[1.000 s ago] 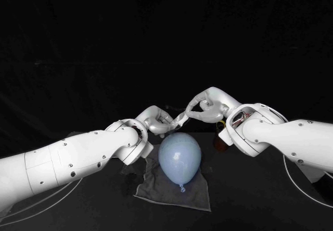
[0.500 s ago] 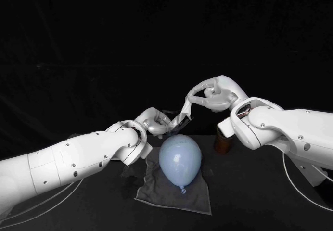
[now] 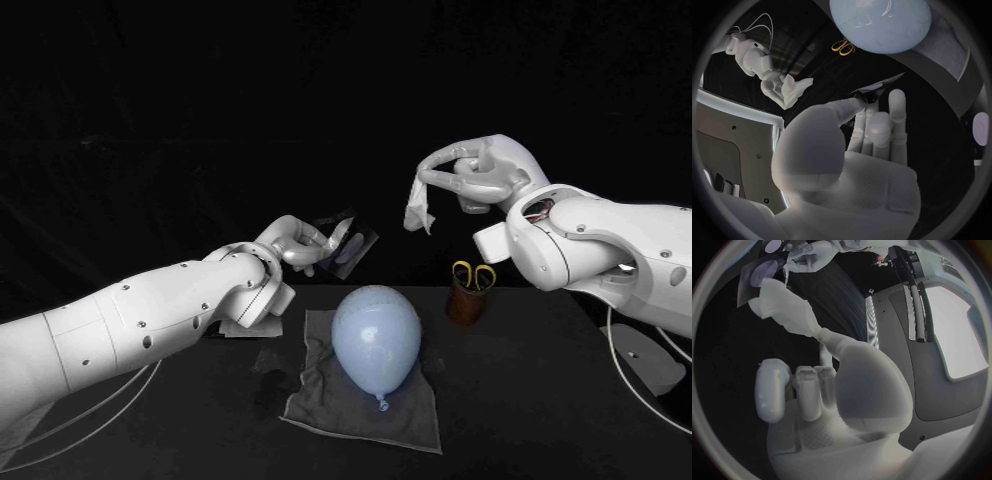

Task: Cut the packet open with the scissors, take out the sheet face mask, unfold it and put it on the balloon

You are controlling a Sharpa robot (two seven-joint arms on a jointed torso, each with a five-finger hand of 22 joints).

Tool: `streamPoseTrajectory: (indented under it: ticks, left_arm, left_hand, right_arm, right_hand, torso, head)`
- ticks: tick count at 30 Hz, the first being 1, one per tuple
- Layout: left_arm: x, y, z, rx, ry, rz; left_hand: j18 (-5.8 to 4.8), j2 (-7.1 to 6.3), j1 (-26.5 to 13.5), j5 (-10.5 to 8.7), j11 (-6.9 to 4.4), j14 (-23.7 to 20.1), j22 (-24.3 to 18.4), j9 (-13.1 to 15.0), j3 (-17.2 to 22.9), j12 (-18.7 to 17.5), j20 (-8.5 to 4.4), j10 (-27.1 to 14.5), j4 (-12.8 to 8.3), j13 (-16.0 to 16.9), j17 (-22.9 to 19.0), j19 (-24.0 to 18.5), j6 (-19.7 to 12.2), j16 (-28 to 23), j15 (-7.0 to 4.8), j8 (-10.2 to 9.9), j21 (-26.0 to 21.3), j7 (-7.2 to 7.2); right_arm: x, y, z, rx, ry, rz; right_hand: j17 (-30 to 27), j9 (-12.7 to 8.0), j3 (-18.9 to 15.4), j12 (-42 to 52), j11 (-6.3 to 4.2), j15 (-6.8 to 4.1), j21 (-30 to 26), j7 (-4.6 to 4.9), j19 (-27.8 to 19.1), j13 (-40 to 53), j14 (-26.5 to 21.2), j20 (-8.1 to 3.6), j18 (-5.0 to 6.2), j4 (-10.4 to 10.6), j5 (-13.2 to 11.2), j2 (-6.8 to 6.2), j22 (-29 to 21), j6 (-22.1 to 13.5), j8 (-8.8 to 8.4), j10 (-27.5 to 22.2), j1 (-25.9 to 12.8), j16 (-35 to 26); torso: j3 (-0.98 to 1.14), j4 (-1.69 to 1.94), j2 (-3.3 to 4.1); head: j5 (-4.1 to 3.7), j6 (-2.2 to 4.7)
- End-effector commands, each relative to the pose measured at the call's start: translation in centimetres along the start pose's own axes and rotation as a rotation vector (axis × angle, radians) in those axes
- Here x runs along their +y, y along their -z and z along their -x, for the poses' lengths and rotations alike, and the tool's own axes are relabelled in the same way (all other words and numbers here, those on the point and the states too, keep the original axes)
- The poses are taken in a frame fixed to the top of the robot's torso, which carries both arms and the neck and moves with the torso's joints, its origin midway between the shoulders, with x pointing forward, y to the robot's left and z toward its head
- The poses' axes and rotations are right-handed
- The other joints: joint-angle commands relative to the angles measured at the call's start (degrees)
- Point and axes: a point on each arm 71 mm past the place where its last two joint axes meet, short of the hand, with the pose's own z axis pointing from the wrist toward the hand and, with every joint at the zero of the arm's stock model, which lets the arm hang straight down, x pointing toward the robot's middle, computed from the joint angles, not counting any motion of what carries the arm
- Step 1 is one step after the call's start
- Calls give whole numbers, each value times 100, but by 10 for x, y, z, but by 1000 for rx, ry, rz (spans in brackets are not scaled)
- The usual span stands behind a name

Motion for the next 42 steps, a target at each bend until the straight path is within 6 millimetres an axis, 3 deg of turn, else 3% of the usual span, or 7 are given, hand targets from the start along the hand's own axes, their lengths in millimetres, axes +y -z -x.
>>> streamPoseTrajectory:
  ticks: [1,7,13,21,29,37,42]
  left_arm:
    - [-1,-2,11,-3,54,-40]
    - [7,2,33,-28,51,-63]
    - [23,13,62,-67,54,-53]
    - [67,39,105,-47,214,138]
    - [112,73,119,8,343,298]
    - [155,112,112,82,471,411]
    - [180,142,111,144,552,488]
  left_hand:
    - [88,45,-6,40,-5,-8,5,429,28,29,9,27,-13,-2,10,-45,39,30,-18,13,31,5]
    - [88,46,-11,39,-5,-10,6,430,30,29,9,25,-14,-2,4,-47,38,29,-18,11,32,6]
    - [87,48,-13,39,-4,-12,7,430,31,28,10,23,-14,-2,2,-48,37,28,-17,9,33,6]
    - [85,59,-37,38,-1,-21,9,433,32,29,14,17,-7,-2,-16,-58,34,24,-13,4,36,9]
    - [83,85,-82,38,0,-61,10,442,35,35,21,21,13,0,-137,-76,39,-24,-8,2,35,6]
    - [83,95,-109,38,-2,-110,9,449,45,37,26,20,12,0,-243,-98,40,-76,-6,-1,29,2]
    - [82,123,-169,37,1,-166,3,462,44,39,35,24,25,-1,-344,-130,37,-126,-1,-4,15,1]
  right_arm:
    - [1,0,5,5,-53,0]
    - [-2,-2,14,-12,-53,-14]
    - [-7,-3,22,-26,-40,-27]
    - [-17,-3,26,-30,-17,-48]
    - [-28,-4,19,-15,-7,-66]
    - [-35,-4,19,-16,9,-80]
    - [-40,-5,21,-23,23,-89]
  right_hand:
    - [1509,0,31,19,-12,8,-14,41,237,1505,599,-30,-52,-14,17,51,1238,9,25,609,-29,20]
    - [1509,5,39,19,-10,10,-19,44,235,1505,599,-29,-51,-23,17,53,1237,2,30,609,-32,20]
    - [1509,8,44,19,-8,11,-28,47,232,1505,599,-28,-49,-27,17,54,1235,-2,33,609,-34,20]
    - [1509,8,44,19,-8,11,-28,47,232,1505,599,-28,-49,-27,17,54,1235,-2,33,609,-34,20]
    - [1509,16,53,19,-4,15,-42,51,227,1505,599,-25,-47,-37,17,55,1231,-12,41,609,-43,20]
    - [1509,18,55,19,-3,15,-44,52,226,1505,599,-25,-46,-40,17,55,1230,-14,43,609,-46,20]
    - [1509,18,55,19,-3,15,-44,52,226,1505,599,-25,-46,-40,17,55,1230,-14,43,609,-46,20]
  torso:
    - [4,0,-5]
    - [2,-12,2]
    - [6,-3,8]
    - [11,-2,7]
    - [12,-22,11]
    - [7,-2,4]
    - [2,-1,5]
  head:
    - [37,3]
    - [109,11]
    - [224,-55]
    - [623,-271]
    - [1028,-533]
    - [1318,-715]
    - [1403,-784]
